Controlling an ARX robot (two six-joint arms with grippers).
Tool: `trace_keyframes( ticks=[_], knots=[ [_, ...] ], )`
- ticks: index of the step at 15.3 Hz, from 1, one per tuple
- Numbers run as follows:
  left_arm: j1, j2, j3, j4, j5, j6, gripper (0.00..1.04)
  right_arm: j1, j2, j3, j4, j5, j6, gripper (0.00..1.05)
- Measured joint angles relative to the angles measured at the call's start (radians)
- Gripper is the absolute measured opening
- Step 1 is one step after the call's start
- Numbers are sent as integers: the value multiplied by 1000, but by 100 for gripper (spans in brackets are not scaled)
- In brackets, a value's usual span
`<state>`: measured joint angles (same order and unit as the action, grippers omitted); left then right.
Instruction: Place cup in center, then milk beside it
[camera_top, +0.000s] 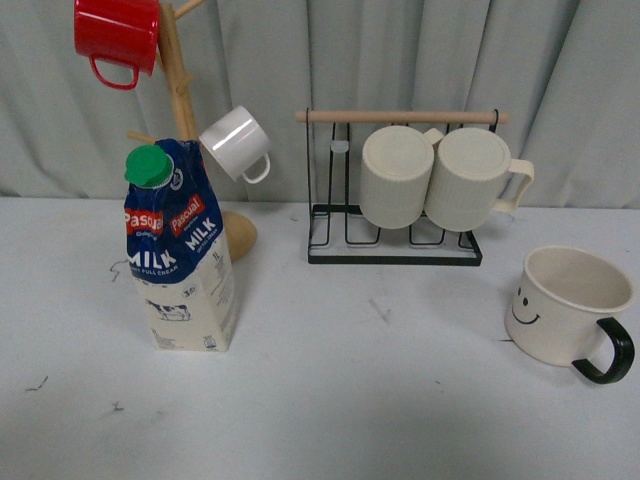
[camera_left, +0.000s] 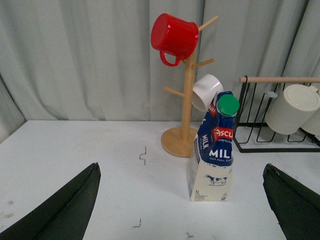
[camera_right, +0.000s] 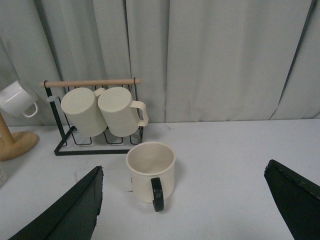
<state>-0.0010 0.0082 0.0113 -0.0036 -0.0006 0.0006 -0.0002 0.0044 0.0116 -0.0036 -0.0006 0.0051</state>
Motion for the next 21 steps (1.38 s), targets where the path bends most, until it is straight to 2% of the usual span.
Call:
trace_keyframes(
  ticks=[21],
  knots=[
    [0,0,0,0,0,0,98,0,0,0,0,0,0,98]
  ],
)
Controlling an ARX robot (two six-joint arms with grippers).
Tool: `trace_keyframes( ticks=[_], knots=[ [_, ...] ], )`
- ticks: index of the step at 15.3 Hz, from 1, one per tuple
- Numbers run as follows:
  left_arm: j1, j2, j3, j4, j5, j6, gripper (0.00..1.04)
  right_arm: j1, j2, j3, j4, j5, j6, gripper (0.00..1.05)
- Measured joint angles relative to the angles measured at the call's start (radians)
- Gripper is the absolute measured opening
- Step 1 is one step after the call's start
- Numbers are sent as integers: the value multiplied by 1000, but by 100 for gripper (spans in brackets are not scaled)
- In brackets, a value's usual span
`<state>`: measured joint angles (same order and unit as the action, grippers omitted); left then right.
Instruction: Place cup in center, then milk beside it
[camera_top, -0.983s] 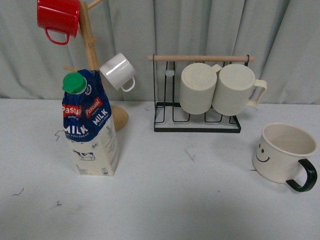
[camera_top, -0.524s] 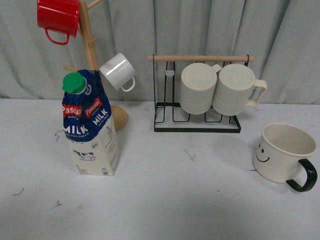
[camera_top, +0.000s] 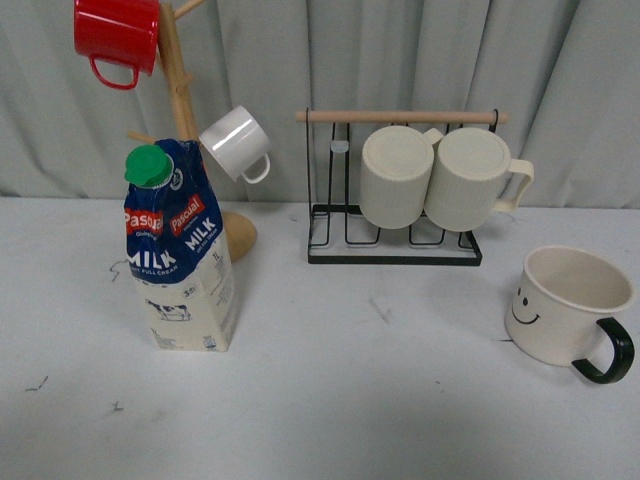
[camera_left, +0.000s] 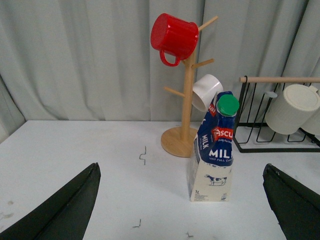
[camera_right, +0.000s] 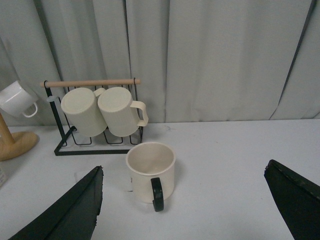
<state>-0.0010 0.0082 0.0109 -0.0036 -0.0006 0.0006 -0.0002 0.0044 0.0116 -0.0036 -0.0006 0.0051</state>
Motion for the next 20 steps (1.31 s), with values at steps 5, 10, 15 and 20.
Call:
trace_keyframes(
  ticks=[5,10,15,20],
  knots=[
    [0,0,0,1,0,0,98,3,369,140,27,337,-23,98],
    [1,0,0,0,0,0,98,-148,1115,550,61,1,56,98],
    [1,0,0,0,0,0,98,-48,1630,964,-164,-16,198,98],
    [1,0,0,0,0,0,98,-18,1895,1097,-156,31,265,98]
  ],
)
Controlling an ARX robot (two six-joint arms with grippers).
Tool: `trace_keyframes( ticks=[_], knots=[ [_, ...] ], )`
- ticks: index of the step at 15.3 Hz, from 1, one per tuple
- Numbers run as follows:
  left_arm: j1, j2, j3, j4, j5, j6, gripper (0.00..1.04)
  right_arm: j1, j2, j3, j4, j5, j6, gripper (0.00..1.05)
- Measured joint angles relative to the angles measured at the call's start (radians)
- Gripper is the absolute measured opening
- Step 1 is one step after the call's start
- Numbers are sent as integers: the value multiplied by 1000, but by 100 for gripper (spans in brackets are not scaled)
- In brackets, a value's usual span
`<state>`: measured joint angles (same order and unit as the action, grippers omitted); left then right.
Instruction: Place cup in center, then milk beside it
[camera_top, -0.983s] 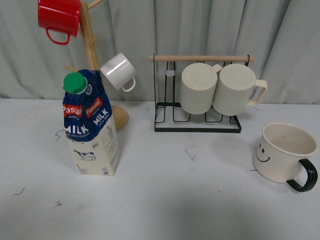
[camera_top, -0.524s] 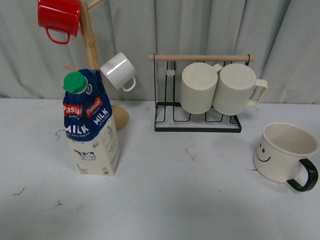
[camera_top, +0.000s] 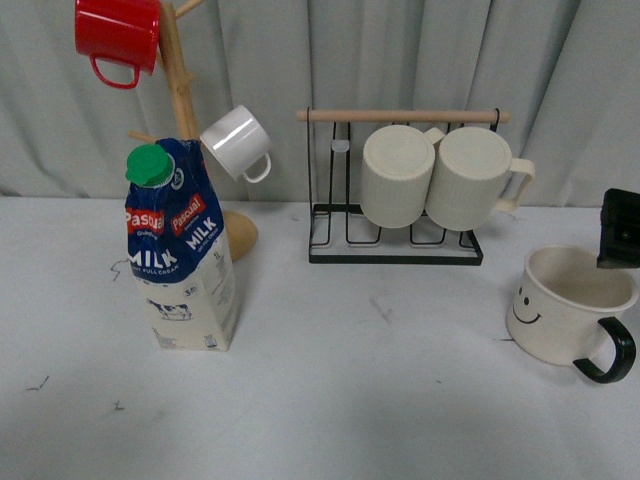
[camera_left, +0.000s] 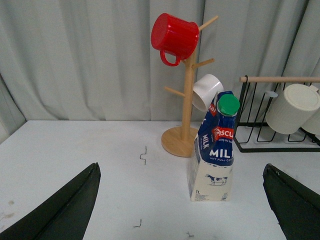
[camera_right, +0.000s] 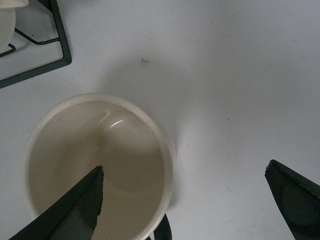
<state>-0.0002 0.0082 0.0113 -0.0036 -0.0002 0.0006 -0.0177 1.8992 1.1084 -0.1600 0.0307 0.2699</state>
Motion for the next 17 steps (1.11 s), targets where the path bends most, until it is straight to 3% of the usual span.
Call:
trace_keyframes(
  ticks=[4,5,12,17],
  knots=[
    [0,0,0,0,0,0,98,20,101,44,21,34,11,98],
    [0,0,0,0,0,0,98,20,132,53,24,43,19,92],
    [0,0,0,0,0,0,98,44,168,96,-5,57,44,5],
    [0,0,0,0,0,0,98,160,-17,51,-45,28,80,3]
  ],
)
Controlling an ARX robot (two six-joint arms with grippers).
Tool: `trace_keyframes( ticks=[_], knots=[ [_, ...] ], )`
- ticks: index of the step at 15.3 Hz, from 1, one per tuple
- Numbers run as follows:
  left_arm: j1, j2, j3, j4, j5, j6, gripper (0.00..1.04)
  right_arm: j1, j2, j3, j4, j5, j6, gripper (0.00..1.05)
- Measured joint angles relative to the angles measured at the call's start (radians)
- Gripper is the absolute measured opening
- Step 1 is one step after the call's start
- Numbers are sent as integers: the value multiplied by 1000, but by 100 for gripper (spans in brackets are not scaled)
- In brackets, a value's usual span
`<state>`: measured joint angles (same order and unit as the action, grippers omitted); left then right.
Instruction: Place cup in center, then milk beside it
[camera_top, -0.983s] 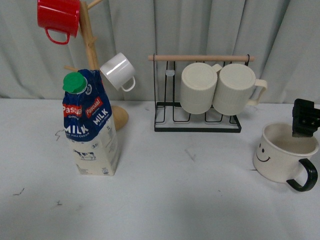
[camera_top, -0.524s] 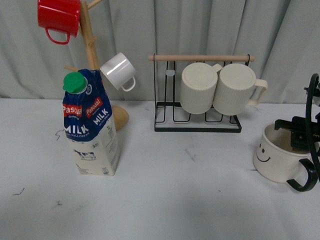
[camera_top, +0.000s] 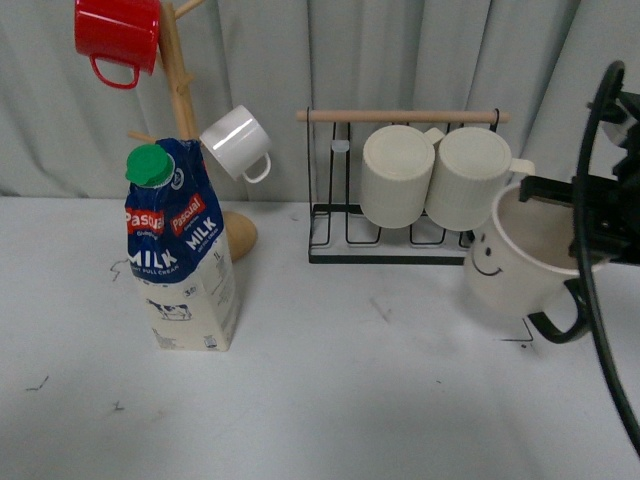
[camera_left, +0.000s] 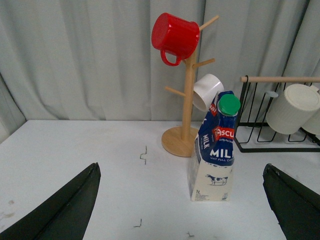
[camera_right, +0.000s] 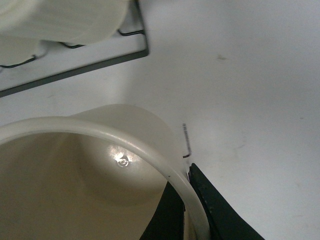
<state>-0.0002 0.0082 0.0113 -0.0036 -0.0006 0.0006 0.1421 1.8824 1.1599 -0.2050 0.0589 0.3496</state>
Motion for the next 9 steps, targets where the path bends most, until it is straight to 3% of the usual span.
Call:
trace_keyframes(
  ticks=[3,9],
  knots=[
    [0,0,0,0,0,0,98,122,51,52,-10,-3,88,3],
    [0,0,0,0,0,0,98,166,165,128,-41,22,186,3]
  ],
)
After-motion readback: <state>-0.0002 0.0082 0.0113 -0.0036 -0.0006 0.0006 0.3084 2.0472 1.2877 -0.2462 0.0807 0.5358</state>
